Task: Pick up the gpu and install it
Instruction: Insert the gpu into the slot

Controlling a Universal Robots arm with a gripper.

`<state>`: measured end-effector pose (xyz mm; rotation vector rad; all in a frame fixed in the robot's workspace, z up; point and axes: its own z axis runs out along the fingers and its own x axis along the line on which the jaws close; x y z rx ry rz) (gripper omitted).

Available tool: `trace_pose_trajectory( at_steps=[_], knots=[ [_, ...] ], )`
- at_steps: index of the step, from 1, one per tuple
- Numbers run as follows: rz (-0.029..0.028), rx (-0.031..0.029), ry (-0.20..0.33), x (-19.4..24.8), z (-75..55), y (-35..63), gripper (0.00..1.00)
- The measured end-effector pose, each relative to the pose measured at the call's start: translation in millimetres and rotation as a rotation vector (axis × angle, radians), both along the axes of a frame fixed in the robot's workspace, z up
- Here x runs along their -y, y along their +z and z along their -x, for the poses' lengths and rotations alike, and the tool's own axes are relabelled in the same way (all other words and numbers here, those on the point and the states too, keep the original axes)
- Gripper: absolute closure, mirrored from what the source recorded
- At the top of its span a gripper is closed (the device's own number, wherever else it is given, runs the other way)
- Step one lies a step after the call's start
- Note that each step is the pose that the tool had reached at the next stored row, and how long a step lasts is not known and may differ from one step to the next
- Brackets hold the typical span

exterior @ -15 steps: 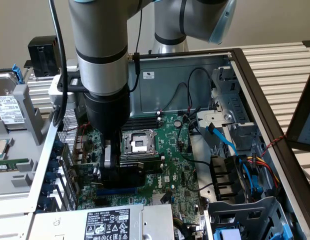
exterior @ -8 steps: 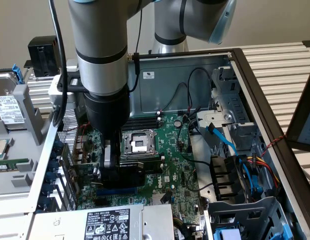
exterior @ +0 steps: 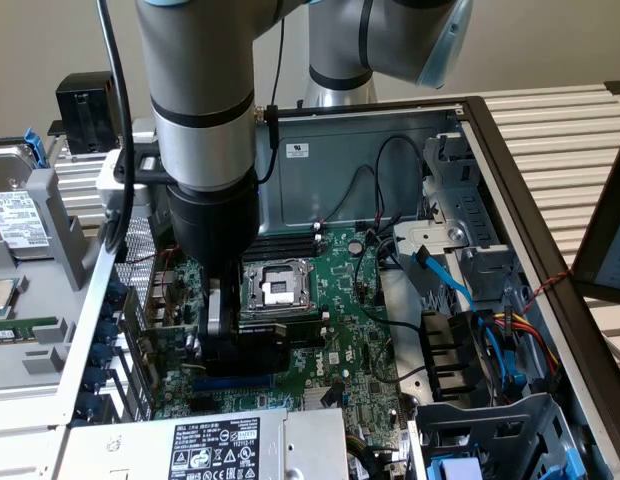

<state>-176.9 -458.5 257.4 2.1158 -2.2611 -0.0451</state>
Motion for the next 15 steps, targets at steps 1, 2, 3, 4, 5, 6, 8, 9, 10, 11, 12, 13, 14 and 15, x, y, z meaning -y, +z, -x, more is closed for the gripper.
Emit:
trace_pose_trajectory(
  at_steps=[1, 2, 3, 4, 5, 6, 8, 9, 10, 11, 12, 13, 14, 15],
  knots=[
    [0.0001, 0.0, 0.0, -0.2, 0.0, 0.0, 0.73],
    [0.0002, 0.0, 0.0, -0.4, 0.0, 0.0, 0.73],
    [0.0001, 0.0, 0.0, -0.4, 0.0, 0.0, 0.73],
    [0.0001, 0.0, 0.0, -0.4, 0.0, 0.0, 0.73],
    [0.0003, -0.0001, 0.0, -0.4, 0.0, -0.1, 0.73],
    [0.0001, 0.0, 0.0, -0.5, 0.2, -0.3, 0.73],
    [0.0, 0.0001, 0.0, -0.5, 0.5, -0.4, 0.73],
    [0.0, 0.0001, 0.0, -0.5, 0.9, -0.4, 0.73],
    [-0.0001, 0.0002, 0.001, -0.5, 1.3, -0.4, 0.73],
    [0.0001, 0.0002, 0.001, -0.4, 1.7, -0.4, 0.73],
    [0.0001, 0.0, 0.001, -0.4, 1.7, -0.4, 0.73],
    [0.0002, 0.0, 0.002, -0.4, 1.8, -0.3, 0.73],
    [0.0002, 0.0, 0.002, -0.4, 1.8, -0.4, 0.73],
    [0.0002, -0.0001, 0.003, -0.4, 1.8, -0.4, 0.73]
  ],
)
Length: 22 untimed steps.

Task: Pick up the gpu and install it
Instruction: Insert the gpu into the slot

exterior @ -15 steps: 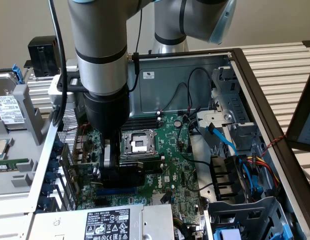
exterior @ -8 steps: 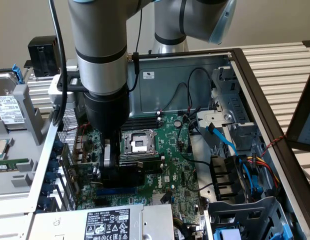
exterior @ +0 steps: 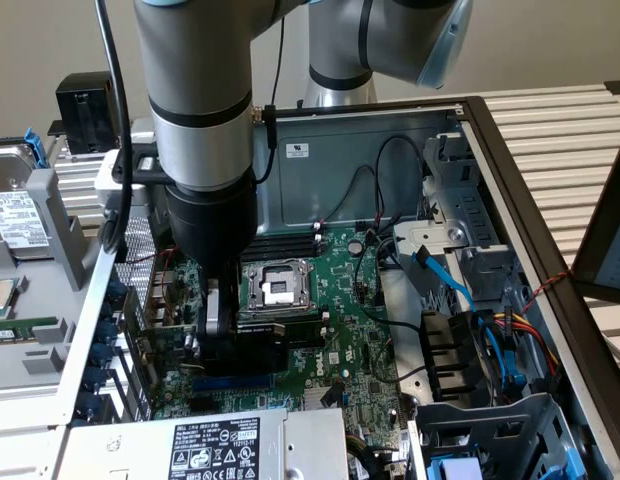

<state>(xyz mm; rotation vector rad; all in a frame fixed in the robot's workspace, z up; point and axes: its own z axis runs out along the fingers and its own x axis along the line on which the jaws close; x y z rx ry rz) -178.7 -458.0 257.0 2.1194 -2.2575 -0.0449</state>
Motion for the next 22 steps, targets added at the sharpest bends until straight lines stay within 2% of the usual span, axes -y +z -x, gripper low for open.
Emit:
trace_pose_trajectory(
  at_steps=[20, 22],
  knots=[
    [-0.0001, 0.0, 0.028, 0.0, 0.0, -0.5, 0.73],
    [-0.002, 0.0, 0.028, -0.1, 0.0, -0.6, 0.73]
  ],
)
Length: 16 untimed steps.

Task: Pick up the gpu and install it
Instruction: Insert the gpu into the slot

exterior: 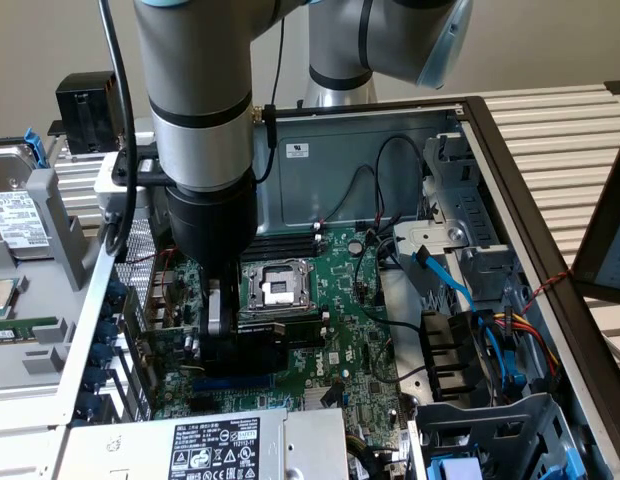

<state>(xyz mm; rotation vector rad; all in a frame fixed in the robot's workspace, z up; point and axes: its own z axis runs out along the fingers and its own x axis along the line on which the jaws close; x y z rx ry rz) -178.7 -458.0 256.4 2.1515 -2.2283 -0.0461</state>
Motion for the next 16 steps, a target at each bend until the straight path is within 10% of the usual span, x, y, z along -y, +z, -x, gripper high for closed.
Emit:
trace_pose_trajectory(
  at_steps=[6, 16],
  knots=[
    [-0.0109, 0.0001, -0.002, 0.3, -0.9, -0.1, 0.73],
    [-0.011, -0.0037, -0.003, 1.7, -1.0, -0.5, 0.73]
  ],
)
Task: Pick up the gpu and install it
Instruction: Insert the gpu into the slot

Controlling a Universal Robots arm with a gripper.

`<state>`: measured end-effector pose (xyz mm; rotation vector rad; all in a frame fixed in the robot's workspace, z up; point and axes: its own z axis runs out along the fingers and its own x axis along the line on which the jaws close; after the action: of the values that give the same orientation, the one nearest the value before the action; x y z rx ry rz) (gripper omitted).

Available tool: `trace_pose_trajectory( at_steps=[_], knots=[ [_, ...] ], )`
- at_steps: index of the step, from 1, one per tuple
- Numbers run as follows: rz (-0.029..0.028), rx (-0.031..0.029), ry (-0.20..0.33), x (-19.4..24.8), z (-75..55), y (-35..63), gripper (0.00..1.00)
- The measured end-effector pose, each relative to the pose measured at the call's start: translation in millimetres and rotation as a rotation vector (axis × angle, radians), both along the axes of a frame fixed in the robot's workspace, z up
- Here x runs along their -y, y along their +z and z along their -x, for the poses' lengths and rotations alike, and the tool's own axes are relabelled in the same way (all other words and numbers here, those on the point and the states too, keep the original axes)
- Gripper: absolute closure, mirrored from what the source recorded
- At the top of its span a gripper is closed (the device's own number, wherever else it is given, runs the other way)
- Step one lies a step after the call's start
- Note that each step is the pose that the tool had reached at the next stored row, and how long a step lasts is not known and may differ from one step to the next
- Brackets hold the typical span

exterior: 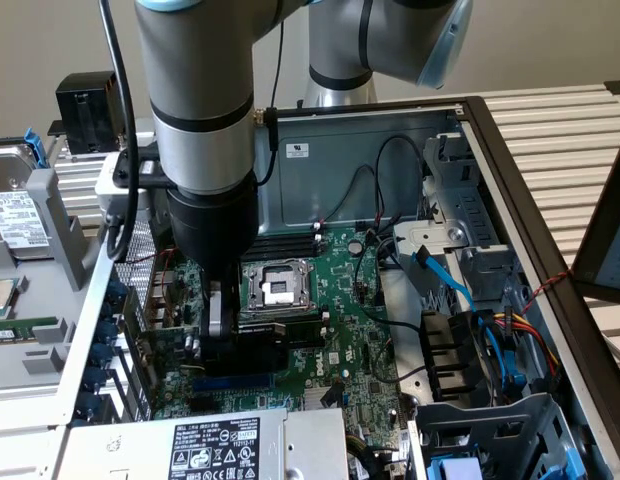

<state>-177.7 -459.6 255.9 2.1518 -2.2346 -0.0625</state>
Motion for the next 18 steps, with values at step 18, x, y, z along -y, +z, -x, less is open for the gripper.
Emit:
trace_pose_trajectory(
  at_steps=[18],
  knots=[
    [0.0, -0.0014, 0.0, -0.5, 0.0, -1.2, 0.73]
  ],
)
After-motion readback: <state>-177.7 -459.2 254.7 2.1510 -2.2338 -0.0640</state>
